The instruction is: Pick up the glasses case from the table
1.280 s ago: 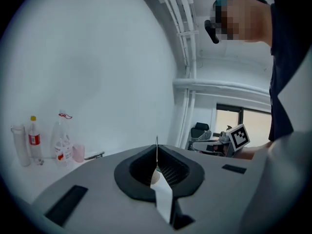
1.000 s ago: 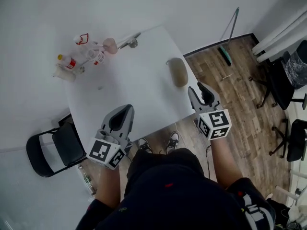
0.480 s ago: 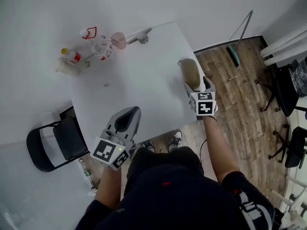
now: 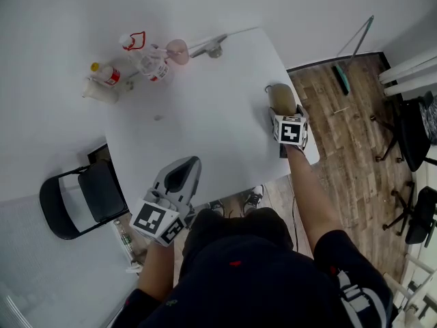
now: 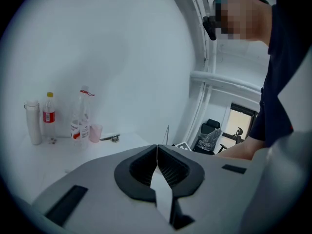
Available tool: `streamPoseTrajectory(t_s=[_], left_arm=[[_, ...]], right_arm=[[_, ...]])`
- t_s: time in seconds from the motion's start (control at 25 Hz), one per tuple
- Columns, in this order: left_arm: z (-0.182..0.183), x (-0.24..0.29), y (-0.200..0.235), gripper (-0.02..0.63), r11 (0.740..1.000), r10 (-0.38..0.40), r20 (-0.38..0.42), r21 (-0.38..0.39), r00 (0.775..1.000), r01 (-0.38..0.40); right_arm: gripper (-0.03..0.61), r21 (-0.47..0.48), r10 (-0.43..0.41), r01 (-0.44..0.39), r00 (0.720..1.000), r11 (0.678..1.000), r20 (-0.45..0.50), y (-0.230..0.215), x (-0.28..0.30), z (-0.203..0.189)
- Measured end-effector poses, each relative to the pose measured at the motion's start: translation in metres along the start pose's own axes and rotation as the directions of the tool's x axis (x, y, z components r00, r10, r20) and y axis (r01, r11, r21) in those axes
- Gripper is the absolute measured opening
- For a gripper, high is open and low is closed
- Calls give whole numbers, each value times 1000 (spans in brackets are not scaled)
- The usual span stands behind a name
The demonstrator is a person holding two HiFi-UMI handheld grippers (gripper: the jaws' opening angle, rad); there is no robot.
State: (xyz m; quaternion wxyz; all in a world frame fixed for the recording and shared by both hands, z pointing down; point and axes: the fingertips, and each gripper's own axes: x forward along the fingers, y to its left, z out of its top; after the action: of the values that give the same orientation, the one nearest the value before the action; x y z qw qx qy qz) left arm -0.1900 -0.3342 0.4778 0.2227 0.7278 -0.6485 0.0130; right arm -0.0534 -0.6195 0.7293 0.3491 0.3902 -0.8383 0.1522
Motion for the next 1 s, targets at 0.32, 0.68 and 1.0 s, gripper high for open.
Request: streamPoseTrajectory(t_s=[0.32, 0.68, 1.0], left_arm=[[-1, -6, 6, 23, 1000, -1, -1, -7, 1000, 1], [25, -17, -8, 23, 999, -38, 59, 24, 998, 36], [66, -45, -23, 23, 993, -68, 142, 100, 988, 54]], right_arm=[[397, 8, 10, -10, 1000, 1000, -3, -1, 0, -2], [394, 41, 116, -131, 957, 990, 266, 17, -98, 80], [394, -116, 272, -246, 856, 962, 440, 63, -234, 148]])
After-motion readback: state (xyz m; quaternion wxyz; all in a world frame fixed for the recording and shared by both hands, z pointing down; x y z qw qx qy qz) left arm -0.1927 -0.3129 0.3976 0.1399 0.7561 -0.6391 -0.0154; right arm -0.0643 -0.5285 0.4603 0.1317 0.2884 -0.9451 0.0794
